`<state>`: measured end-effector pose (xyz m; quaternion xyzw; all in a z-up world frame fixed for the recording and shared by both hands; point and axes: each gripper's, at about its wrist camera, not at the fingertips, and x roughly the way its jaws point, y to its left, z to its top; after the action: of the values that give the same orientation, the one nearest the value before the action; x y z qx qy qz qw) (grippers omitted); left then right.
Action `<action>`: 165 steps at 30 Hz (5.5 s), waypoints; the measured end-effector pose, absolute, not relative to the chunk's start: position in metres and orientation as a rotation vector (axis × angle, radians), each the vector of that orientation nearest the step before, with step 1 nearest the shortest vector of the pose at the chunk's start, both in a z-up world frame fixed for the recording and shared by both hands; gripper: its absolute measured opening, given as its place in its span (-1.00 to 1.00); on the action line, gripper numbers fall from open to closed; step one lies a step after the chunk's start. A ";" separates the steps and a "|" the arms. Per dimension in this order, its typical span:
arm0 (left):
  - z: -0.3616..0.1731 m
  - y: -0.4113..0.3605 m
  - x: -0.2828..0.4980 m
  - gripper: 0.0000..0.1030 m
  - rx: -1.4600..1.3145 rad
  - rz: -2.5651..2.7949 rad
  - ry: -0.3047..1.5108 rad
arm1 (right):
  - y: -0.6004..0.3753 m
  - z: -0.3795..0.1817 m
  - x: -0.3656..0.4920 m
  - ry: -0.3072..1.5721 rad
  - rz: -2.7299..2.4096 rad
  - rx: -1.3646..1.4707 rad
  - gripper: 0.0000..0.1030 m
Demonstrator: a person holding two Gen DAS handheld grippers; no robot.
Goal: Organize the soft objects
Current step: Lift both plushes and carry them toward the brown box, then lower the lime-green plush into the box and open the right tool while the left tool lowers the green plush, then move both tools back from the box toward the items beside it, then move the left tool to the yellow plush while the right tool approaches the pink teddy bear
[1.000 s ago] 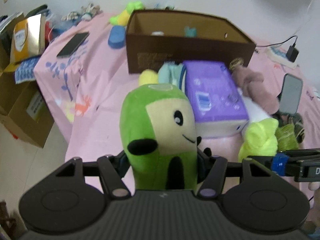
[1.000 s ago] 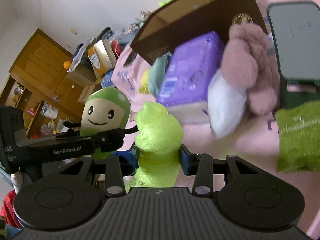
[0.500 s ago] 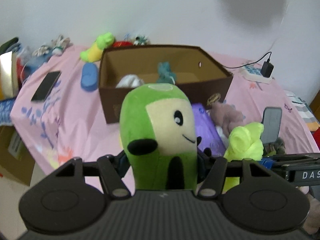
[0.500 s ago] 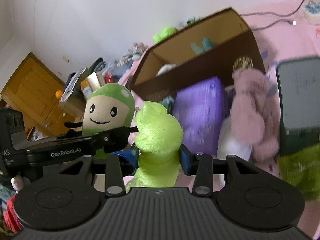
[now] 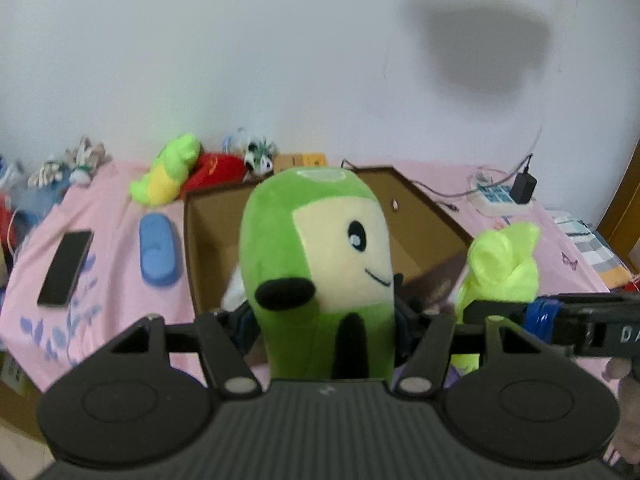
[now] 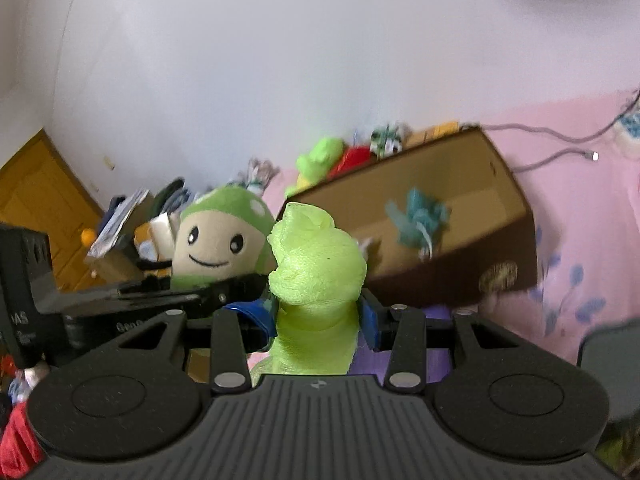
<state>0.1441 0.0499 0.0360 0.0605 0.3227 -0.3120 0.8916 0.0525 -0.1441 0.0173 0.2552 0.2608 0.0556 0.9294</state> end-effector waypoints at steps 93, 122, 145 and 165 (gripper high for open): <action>0.011 0.060 0.162 0.40 0.126 -0.439 0.736 | -0.152 0.002 0.042 0.444 -0.135 0.421 -0.45; -0.039 0.082 0.116 0.41 0.174 -0.429 0.923 | -0.116 -0.047 -0.008 0.623 -0.125 0.511 -0.45; -0.084 0.100 0.104 0.41 0.129 -0.491 1.058 | -0.120 -0.065 -0.017 0.707 -0.135 0.529 -0.45; -0.074 0.101 0.122 0.41 0.129 -0.568 0.929 | -0.128 -0.067 -0.030 0.670 -0.142 0.576 -0.44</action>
<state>0.1219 0.1008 -0.0743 0.0615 0.4416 -0.2701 0.8534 -0.0302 -0.1281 -0.0670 0.2785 0.3238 -0.0685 0.9016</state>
